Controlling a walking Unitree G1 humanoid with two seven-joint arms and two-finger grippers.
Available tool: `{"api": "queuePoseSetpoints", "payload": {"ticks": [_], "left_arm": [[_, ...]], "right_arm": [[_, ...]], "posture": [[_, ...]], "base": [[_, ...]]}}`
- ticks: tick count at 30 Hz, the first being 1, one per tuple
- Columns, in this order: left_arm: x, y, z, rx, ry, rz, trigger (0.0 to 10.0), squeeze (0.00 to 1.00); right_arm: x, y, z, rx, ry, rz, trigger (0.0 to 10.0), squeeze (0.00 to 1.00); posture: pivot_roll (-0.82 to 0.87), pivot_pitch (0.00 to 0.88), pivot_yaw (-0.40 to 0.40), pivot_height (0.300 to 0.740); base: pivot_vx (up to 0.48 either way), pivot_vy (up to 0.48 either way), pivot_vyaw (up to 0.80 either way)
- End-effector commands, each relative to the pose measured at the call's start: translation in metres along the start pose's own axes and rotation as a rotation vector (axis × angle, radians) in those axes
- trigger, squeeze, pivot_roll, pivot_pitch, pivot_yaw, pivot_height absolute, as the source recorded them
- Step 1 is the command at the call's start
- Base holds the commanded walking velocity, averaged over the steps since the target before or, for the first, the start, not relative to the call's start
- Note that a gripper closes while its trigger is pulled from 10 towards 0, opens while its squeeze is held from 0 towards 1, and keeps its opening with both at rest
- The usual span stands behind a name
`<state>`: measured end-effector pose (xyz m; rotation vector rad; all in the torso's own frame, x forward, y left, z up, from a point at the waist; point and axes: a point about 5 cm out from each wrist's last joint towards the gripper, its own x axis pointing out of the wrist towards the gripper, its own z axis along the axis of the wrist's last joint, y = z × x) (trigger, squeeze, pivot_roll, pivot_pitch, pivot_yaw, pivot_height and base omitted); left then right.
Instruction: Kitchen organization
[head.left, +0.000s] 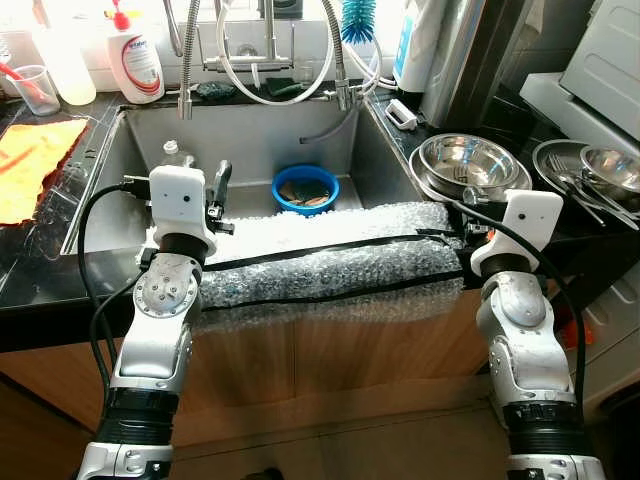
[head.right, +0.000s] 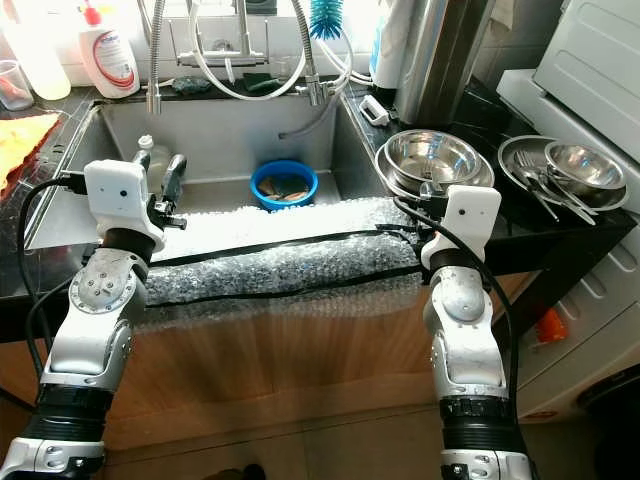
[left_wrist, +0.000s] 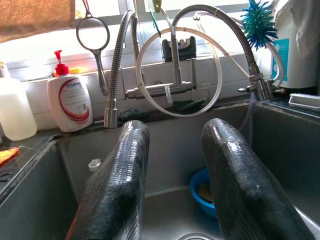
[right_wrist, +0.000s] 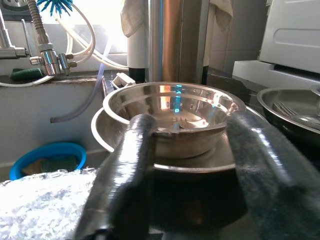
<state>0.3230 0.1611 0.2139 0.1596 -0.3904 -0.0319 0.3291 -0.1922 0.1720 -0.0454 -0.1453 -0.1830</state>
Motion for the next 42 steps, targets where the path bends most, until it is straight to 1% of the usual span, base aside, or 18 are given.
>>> {"api": "queuePoseSetpoints", "payload": {"ticks": [1,6,12,28,31,32,34,40,42], "left_arm": [[-0.001,-0.001,0.004,0.001,-0.01,-0.005,10.0,0.0],[0.0,-0.001,0.004,0.001,-0.011,-0.001,10.0,0.0],[0.0,-0.001,0.004,0.003,-0.013,0.001,10.0,0.0],[0.003,0.001,0.009,0.009,-0.033,0.014,10.0,0.0],[0.003,0.001,0.01,0.008,-0.038,0.016,10.0,0.0],[0.004,0.001,0.011,0.009,-0.043,0.019,10.0,0.0],[0.005,0.002,0.014,0.007,-0.056,0.025,10.0,0.0],[0.007,0.001,0.02,-0.006,-0.075,0.03,10.0,0.0],[0.008,0.001,0.022,-0.027,-0.078,0.029,10.0,0.0]], "right_arm": [[0.002,-0.002,-0.001,0.014,0.018,-0.011,0.0,0.0],[0.004,-0.001,-0.002,0.034,0.027,-0.009,0.0,0.0],[0.004,-0.001,-0.002,0.037,0.025,-0.009,0.0,0.0],[0.006,0.007,0.011,0.083,-0.044,0.034,0.0,0.0],[0.007,0.006,0.018,0.085,-0.088,0.026,0.0,0.0],[0.007,0.007,0.025,0.082,-0.131,0.035,0.0,0.0],[0.005,0.01,0.034,0.098,-0.182,0.055,0.0,0.0],[0.005,0.014,0.041,0.098,-0.216,0.072,0.0,0.0],[0.004,0.017,0.046,0.111,-0.247,0.096,3.9,0.0]], "posture": [[-0.01,0.043,-0.02,0.74],[-0.01,0.044,-0.023,0.74],[-0.01,0.043,-0.023,0.74],[-0.01,0.04,-0.024,0.74],[-0.01,0.039,-0.024,0.74],[-0.01,0.039,-0.024,0.74],[-0.01,0.039,-0.026,0.74],[-0.01,0.039,-0.026,0.74],[-0.01,0.04,-0.027,0.74]], "base": [[0.0,0.0,0.0],[0.0,0.0,0.0],[0.0,0.0,0.0],[0.0,0.0,0.0],[0.0,0.0,0.0],[0.0,0.0,0.0],[0.0,0.0,0.0],[0.0,0.0,0.0],[0.0,0.0,0.0]]}}
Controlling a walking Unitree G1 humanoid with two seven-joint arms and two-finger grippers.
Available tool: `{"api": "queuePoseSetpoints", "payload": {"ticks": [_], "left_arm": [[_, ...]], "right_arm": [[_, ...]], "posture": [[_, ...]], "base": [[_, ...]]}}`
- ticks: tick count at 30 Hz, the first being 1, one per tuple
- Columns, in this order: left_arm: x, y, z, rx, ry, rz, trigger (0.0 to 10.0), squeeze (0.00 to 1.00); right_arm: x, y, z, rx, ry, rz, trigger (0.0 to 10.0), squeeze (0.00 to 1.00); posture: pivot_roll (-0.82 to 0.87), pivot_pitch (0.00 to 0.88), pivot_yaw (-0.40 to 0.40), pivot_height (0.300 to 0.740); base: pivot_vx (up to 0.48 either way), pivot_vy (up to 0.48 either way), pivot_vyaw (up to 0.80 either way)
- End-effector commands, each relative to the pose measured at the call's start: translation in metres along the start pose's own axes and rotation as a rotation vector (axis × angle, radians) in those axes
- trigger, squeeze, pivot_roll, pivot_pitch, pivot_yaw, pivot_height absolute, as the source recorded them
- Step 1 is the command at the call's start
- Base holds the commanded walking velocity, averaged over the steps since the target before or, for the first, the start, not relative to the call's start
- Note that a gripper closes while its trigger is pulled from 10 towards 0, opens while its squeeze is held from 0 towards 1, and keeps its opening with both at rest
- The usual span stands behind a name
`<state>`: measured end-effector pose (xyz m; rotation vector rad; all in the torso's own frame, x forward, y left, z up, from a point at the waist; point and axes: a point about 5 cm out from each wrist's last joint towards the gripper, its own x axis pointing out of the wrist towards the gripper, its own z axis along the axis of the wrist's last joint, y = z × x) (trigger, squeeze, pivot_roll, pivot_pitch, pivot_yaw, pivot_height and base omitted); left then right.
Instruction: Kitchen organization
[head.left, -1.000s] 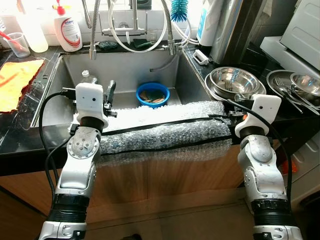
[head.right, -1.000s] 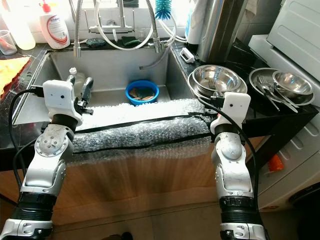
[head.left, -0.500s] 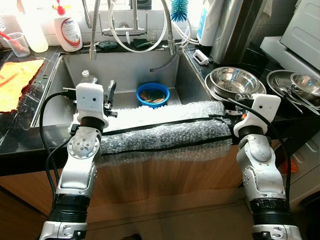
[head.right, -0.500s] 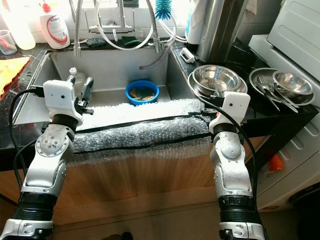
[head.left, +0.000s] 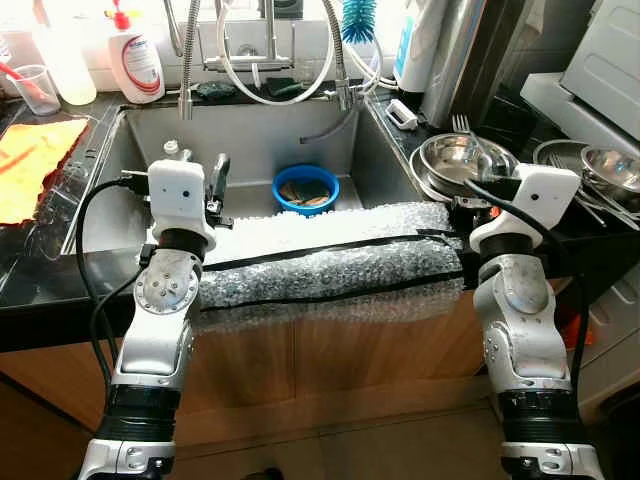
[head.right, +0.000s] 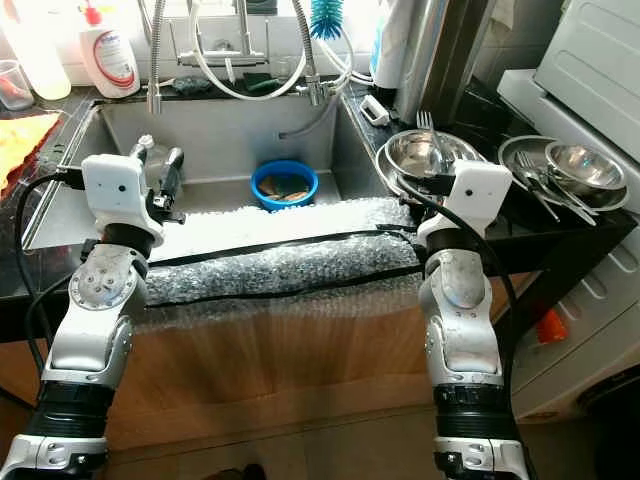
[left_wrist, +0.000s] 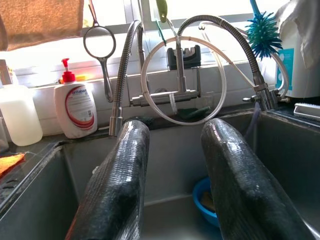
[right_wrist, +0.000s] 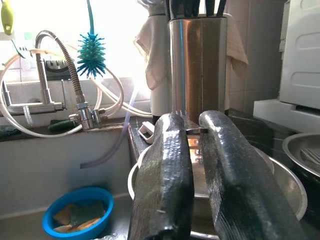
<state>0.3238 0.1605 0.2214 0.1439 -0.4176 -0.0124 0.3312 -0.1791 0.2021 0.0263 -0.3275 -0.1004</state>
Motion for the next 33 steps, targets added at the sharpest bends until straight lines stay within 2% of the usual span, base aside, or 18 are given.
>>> {"api": "queuePoseSetpoints", "payload": {"ticks": [1,3,7,9,10,12,14,18,20,22,25,33], "left_arm": [[0.006,0.0,0.015,-0.046,-0.048,0.008,10.0,0.0],[0.007,0.001,0.016,-0.072,-0.043,0.012,10.0,0.0],[0.01,-0.004,0.016,-0.154,-0.03,-0.006,10.0,0.0],[0.012,-0.008,0.016,-0.228,-0.013,-0.013,10.0,0.0],[0.012,-0.008,0.016,-0.228,-0.013,-0.013,10.0,0.0],[0.015,-0.013,0.016,-0.359,0.019,-0.04,10.0,0.0],[0.016,-0.013,0.016,-0.403,0.026,-0.042,10.0,0.0],[0.017,-0.014,0.008,-0.614,0.104,-0.051,10.0,0.0],[0.017,-0.015,0.007,-0.649,0.116,-0.057,10.0,0.0],[0.016,-0.018,0.006,-0.741,0.137,-0.075,10.0,0.0],[0.015,-0.021,0.005,-0.803,0.15,-0.103,10.0,0.0],[0.009,-0.032,0.006,-0.895,0.195,-0.202,10.0,0.0]], "right_arm": [[0.003,0.009,0.019,0.035,-0.092,0.049,10.0,0.0],[0.003,0.012,0.022,0.056,-0.111,0.071,10.0,0.0],[0.0,0.025,0.023,0.224,-0.117,0.171,10.0,0.0],[-0.002,0.03,0.023,0.319,-0.102,0.213,10.0,0.0],[-0.002,0.03,0.023,0.319,-0.102,0.213,10.0,0.0],[-0.006,0.033,0.023,0.451,-0.098,0.267,10.0,0.0],[-0.008,0.033,0.021,0.516,-0.09,0.281,10.0,0.0],[-0.013,0.026,0.013,0.682,-0.059,0.287,10.0,0.0],[-0.014,0.026,0.011,0.717,-0.051,0.295,10.0,0.0],[-0.019,0.027,0.006,0.813,-0.019,0.345,10.0,0.0],[-0.025,0.03,0.0,0.883,0.007,0.396,10.0,0.0],[-0.042,0.037,-0.007,1.057,0.051,0.515,10.0,0.0]], "posture": [[-0.01,0.04,-0.027,0.74],[-0.01,0.04,-0.027,0.74],[-0.01,0.039,-0.027,0.74],[-0.01,0.039,-0.027,0.74],[-0.01,0.039,-0.027,0.74],[-0.01,0.039,-0.026,0.74],[-0.01,0.038,-0.027,0.74],[-0.01,0.034,-0.024,0.74],[-0.01,0.034,-0.024,0.74],[-0.02,0.031,-0.022,0.74],[-0.01,0.029,-0.023,0.74],[-0.01,0.033,-0.027,0.74]], "base": [[0.0,0.0,0.0],[0.0,0.0,0.0],[0.0,0.0,0.0],[0.0,0.0,0.0],[0.0,0.0,0.0],[0.0,0.0,0.0],[0.0,0.0,0.0],[0.0,0.0,0.0],[0.0,0.0,0.0],[0.0,0.0,0.0],[0.0,0.0,0.0],[0.0,0.0,0.0]]}}
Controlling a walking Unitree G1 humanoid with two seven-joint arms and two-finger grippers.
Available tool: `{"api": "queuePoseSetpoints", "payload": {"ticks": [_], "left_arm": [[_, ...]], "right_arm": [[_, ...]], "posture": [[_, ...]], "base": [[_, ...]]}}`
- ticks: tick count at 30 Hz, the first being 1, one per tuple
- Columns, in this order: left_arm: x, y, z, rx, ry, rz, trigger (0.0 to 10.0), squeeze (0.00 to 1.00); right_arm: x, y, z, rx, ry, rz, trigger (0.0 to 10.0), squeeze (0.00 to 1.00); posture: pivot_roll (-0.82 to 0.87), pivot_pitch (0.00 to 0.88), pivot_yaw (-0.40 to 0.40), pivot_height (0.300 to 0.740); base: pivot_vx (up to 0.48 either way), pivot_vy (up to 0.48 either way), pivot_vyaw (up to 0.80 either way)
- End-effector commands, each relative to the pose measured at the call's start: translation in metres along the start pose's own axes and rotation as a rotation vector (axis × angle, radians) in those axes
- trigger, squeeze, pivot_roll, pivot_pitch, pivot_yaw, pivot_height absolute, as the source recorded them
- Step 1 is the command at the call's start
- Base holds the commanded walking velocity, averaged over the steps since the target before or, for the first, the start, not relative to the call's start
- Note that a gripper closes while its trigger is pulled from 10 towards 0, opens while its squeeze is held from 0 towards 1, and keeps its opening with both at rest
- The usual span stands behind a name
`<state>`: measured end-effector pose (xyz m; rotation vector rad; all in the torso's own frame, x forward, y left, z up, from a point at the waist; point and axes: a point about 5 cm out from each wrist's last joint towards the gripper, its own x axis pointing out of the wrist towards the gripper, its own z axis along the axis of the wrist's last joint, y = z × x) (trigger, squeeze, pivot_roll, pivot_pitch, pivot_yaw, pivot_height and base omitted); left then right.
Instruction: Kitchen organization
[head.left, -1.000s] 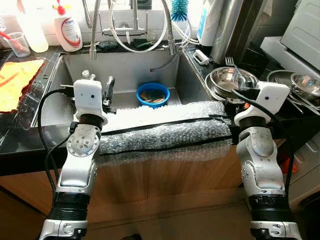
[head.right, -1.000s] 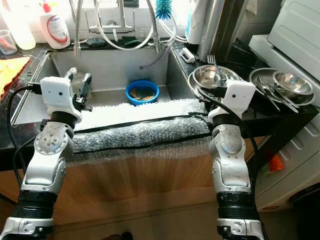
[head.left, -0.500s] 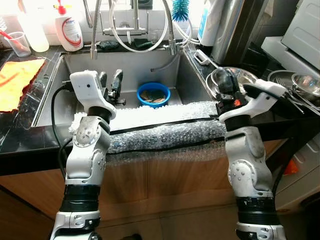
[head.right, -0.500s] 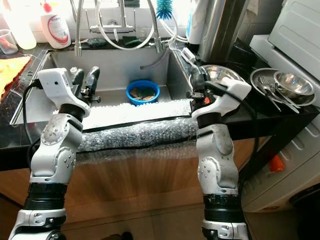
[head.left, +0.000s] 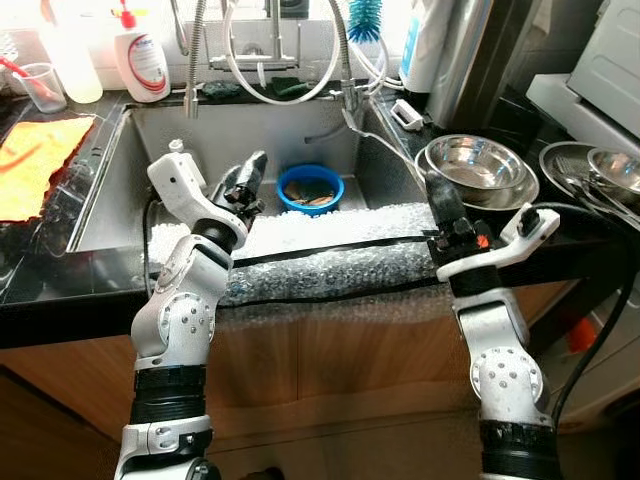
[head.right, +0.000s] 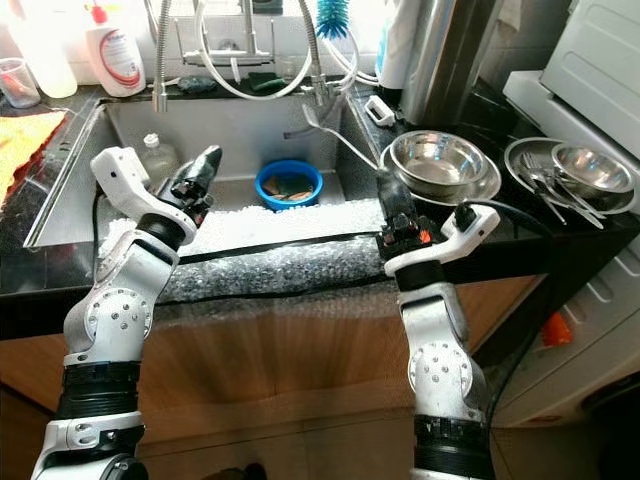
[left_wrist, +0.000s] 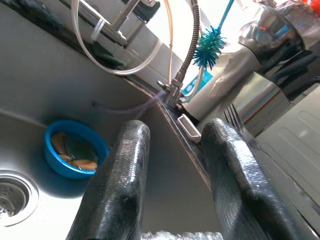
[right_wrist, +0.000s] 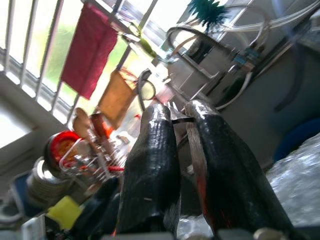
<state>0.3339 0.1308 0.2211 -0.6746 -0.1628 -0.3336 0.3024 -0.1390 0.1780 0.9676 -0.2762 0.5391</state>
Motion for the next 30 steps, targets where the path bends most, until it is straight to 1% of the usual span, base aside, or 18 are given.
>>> {"api": "queuePoseSetpoints", "payload": {"ticks": [1,3,8,11,12,13,15,18,19,25,27,30], "left_arm": [[-0.002,-0.008,0.002,-0.023,0.005,-0.053,10.0,0.0],[-0.002,-0.01,0.001,-0.013,0.013,-0.069,10.0,0.0],[-0.004,-0.013,-0.002,-0.05,0.029,-0.091,10.0,0.0],[-0.004,-0.014,-0.001,-0.055,0.033,-0.095,10.0,0.0],[-0.004,-0.016,-0.002,-0.064,0.034,-0.112,10.0,0.88],[-0.005,-0.019,-0.001,-0.075,0.034,-0.132,10.0,1.0],[-0.005,-0.02,0.0,-0.083,0.033,-0.134,10.0,1.0],[-0.004,-0.021,0.002,-0.101,0.02,-0.135,10.0,1.0],[-0.004,-0.021,0.002,-0.103,0.02,-0.135,10.0,0.0],[-0.005,-0.023,0.004,-0.127,0.003,-0.14,10.0,0.0],[-0.005,-0.023,0.005,-0.13,-0.007,-0.143,10.0,0.0],[-0.004,-0.023,0.007,-0.129,-0.021,-0.135,10.0,0.0]], "right_arm": [[-0.003,0.007,0.001,0.034,0.007,0.063,10.0,0.0],[-0.005,0.008,-0.002,0.05,0.027,0.079,10.0,0.0],[-0.012,0.018,-0.01,0.106,0.089,0.178,10.0,0.0],[-0.014,0.017,-0.011,0.118,0.094,0.179,10.0,0.0],[-0.014,0.017,-0.012,0.134,0.091,0.182,10.0,0.0],[-0.015,0.018,-0.012,0.139,0.092,0.185,10.0,0.0],[-0.014,0.02,-0.013,0.152,0.096,0.199,10.0,0.0],[-0.014,0.019,-0.013,0.145,0.101,0.197,10.0,0.0],[-0.014,0.018,-0.013,0.138,0.104,0.189,10.0,0.0],[-0.016,0.017,-0.016,0.127,0.134,0.188,10.0,0.0],[-0.019,0.016,-0.022,0.099,0.185,0.189,10.0,0.0],[-0.022,0.017,-0.03,0.032,0.261,0.206,10.0,0.0]], "posture": [[-0.01,0.033,-0.027,0.74],[-0.01,0.037,-0.028,0.74],[-0.01,0.043,-0.03,0.74],[-0.01,0.046,-0.031,0.74],[-0.01,0.048,-0.031,0.74],[-0.01,0.049,-0.032,0.74],[-0.01,0.051,-0.033,0.74],[-0.01,0.052,-0.033,0.74],[-0.01,0.052,-0.034,0.74],[-0.01,0.052,-0.034,0.74],[-0.01,0.052,-0.035,0.74],[-0.01,0.053,-0.034,0.74]], "base": [[0.0,0.0,0.0],[0.0,0.0,0.0],[0.0,0.0,0.0],[0.0,0.0,0.0],[0.0,0.0,0.0],[0.0,0.0,0.0],[0.0,0.0,0.0],[0.0,0.0,0.0],[0.0,0.0,0.0],[0.0,0.0,0.0],[0.0,0.0,0.0],[0.0,0.0,0.0]]}}
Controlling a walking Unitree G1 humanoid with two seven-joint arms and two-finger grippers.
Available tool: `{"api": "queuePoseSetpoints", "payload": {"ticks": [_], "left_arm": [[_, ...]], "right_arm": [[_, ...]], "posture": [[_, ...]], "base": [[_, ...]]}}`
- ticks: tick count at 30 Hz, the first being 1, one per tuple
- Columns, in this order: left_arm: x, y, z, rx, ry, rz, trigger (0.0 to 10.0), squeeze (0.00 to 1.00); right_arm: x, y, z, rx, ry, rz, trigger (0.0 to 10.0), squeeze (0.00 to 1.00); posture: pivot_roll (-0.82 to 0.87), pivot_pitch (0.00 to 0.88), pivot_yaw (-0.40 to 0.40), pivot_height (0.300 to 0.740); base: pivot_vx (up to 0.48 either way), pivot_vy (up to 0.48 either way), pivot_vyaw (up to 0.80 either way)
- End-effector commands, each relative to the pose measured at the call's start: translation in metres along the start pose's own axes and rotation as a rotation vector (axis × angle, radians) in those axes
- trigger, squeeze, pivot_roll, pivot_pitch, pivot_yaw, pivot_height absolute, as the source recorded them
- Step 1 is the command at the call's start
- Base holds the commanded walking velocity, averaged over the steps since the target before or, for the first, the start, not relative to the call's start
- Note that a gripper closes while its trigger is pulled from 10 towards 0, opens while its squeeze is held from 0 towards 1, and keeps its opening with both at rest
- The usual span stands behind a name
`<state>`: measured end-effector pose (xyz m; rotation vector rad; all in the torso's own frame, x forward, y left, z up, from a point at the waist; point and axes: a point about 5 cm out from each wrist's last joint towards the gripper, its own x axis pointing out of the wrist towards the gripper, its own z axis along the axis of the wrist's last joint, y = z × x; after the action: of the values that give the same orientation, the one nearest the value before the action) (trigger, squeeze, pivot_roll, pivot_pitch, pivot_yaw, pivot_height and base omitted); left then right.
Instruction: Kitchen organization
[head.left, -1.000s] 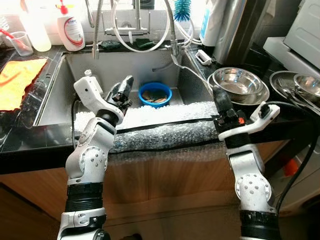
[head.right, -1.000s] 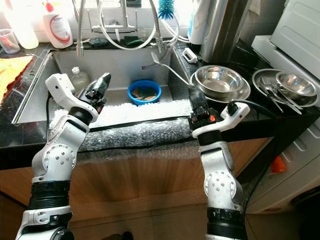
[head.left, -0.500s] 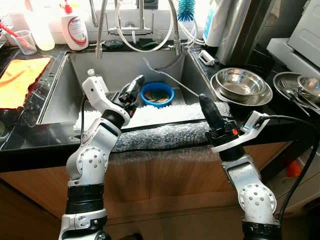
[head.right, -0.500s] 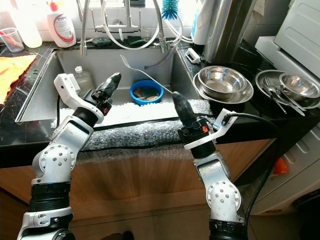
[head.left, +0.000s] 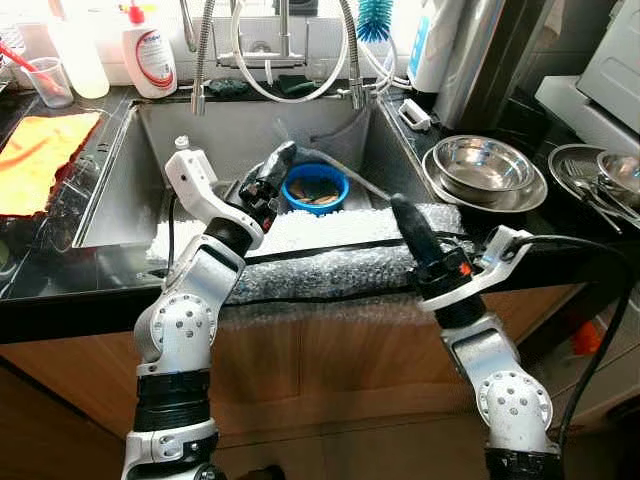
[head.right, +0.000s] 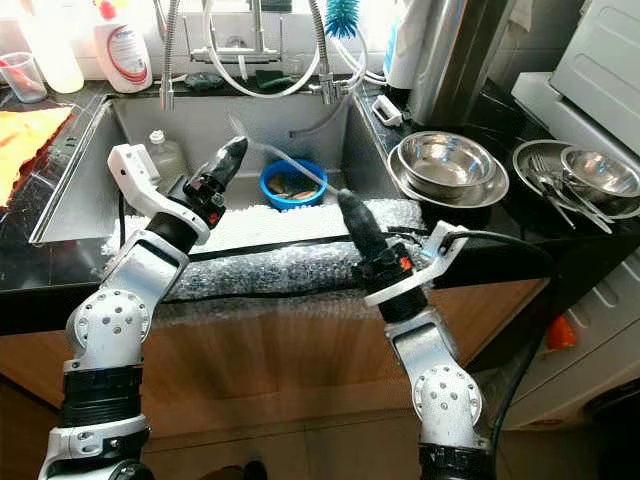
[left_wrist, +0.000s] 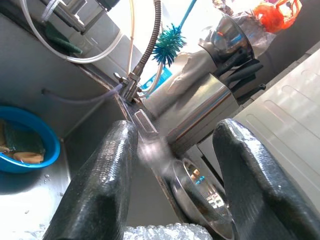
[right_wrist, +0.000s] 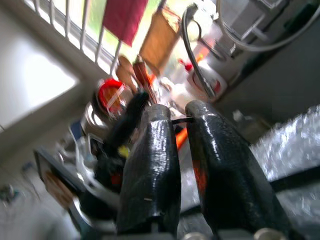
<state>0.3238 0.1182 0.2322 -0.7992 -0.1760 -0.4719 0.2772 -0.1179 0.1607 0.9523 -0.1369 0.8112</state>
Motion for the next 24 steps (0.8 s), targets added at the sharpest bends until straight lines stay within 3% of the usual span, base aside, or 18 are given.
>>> {"api": "queuePoseSetpoints", "payload": {"ticks": [1,17,18,20,21,23,24], "left_arm": [[0.0,-0.005,0.006,0.008,-0.031,-0.011,10.0,0.0],[0.0,0.001,0.001,0.034,0.003,0.043,10.0,0.0],[0.0,0.002,0.002,0.031,0.0,0.049,7.7,0.0],[0.0,0.002,0.002,0.031,-0.002,0.05,7.7,0.0],[0.001,0.002,0.003,0.03,-0.006,0.054,1.9,0.0],[0.001,0.003,0.004,0.03,-0.014,0.061,0.0,0.0],[0.001,0.003,0.004,0.03,-0.014,0.061,0.0,0.0]], "right_arm": [[0.001,0.006,-0.004,-0.051,0.054,0.034,10.0,0.0],[0.001,0.015,0.001,-0.042,0.028,0.113,10.0,0.0],[0.001,0.016,0.001,-0.039,0.028,0.118,10.0,0.0],[0.001,0.016,0.001,-0.038,0.029,0.123,10.0,0.0],[0.0,0.017,0.001,-0.036,0.03,0.125,10.0,0.0],[0.0,0.017,0.0,-0.032,0.034,0.132,10.0,0.0],[0.0,0.017,0.0,-0.032,0.034,0.132,10.0,0.0]], "posture": [[-0.01,0.053,-0.034,0.74],[-0.01,0.053,-0.033,0.74],[-0.01,0.055,-0.033,0.74],[-0.01,0.055,-0.033,0.74],[-0.01,0.054,-0.033,0.74],[-0.01,0.054,-0.033,0.74],[-0.01,0.054,-0.033,0.74]], "base": [[0.0,0.0,0.0],[0.0,0.0,0.0],[0.0,0.0,0.0],[0.0,0.0,0.0],[0.0,0.0,0.0],[0.0,0.0,0.0],[0.0,0.0,0.0]]}}
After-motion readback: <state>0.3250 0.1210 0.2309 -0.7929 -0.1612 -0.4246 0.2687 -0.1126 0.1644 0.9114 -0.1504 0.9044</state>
